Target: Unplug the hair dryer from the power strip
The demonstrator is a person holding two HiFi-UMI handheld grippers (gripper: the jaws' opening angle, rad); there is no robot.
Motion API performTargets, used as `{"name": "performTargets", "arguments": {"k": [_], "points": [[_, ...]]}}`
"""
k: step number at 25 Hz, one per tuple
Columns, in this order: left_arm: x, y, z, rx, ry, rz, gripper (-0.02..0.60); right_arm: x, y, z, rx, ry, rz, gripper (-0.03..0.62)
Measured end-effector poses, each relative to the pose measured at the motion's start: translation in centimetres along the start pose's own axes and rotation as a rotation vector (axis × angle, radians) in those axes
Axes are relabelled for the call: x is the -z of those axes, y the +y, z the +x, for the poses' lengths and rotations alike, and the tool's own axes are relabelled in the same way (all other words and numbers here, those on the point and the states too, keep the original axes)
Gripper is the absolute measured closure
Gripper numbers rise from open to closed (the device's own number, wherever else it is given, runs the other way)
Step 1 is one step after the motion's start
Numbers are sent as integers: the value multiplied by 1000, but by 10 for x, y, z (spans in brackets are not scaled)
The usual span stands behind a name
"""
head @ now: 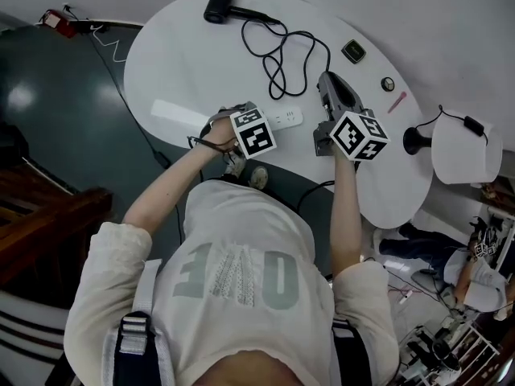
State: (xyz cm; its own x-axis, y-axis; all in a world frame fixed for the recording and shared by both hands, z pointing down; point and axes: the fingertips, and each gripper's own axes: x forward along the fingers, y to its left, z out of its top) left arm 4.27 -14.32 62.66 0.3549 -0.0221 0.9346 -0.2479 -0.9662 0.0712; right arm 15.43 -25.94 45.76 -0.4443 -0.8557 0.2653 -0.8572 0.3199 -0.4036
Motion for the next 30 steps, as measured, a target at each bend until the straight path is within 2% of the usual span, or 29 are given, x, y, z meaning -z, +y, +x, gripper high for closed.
{"name": "performTargets", "arguments": {"k": [3, 5, 10, 14, 17, 24, 30], "points": [[1, -1, 0, 5, -1, -7, 331, 29, -29, 2, 65, 41, 108, 542], [1, 0, 0, 9, -7, -15, 331, 49, -44, 3, 112, 83, 128, 542], [2, 0, 0, 19, -12, -30, 330, 93, -71, 4, 217, 215, 146, 542], [1, -1, 1, 19, -9, -32, 330, 108, -84, 2, 292, 280, 68, 542], [1, 0, 2, 19, -10, -34, 330, 108, -83, 4, 285, 275, 49, 525], [2, 0, 3, 18, -10, -30, 328, 99, -83, -2, 301, 250, 15, 388], [4, -2, 5, 15, -9, 14, 328, 81, -78, -6, 288, 238, -45, 379]]}}
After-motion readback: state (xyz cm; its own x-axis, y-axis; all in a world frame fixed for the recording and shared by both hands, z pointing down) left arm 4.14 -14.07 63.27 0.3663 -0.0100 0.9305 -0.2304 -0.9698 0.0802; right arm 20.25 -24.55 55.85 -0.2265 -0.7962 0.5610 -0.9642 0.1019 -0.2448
